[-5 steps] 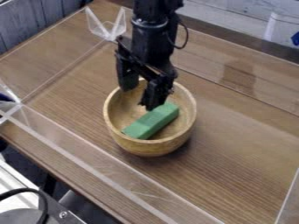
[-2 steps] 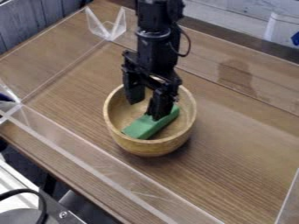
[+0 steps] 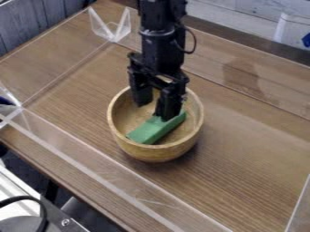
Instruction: Remove the green block from inside the brown bowl and put it on the table
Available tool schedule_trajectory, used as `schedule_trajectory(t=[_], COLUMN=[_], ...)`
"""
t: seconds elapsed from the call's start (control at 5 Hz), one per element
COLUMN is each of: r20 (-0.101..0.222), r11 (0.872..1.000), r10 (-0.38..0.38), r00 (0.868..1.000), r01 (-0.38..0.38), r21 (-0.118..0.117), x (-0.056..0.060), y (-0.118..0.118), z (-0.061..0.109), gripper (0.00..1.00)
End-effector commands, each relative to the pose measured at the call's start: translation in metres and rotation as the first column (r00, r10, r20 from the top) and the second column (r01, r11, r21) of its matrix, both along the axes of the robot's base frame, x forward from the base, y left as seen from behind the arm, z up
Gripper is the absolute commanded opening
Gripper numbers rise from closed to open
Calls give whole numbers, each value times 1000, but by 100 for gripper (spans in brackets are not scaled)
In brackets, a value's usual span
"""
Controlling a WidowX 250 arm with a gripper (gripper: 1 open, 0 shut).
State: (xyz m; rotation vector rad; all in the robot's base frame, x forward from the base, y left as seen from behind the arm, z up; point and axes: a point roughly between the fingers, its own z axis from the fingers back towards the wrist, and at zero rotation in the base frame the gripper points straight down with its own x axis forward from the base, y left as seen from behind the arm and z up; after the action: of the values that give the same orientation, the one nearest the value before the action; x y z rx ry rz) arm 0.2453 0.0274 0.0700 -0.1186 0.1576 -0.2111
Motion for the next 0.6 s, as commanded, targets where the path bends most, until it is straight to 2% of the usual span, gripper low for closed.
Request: schedule_trajectory(t=[0.0,0.4], r20=[64,90], r11=[999,993], r10=[-45,-76], r00=[997,993], r01=[45,83], r21=[-6,-80], x=[15,11], y=[2,8], z=[12,0], gripper=[100,100])
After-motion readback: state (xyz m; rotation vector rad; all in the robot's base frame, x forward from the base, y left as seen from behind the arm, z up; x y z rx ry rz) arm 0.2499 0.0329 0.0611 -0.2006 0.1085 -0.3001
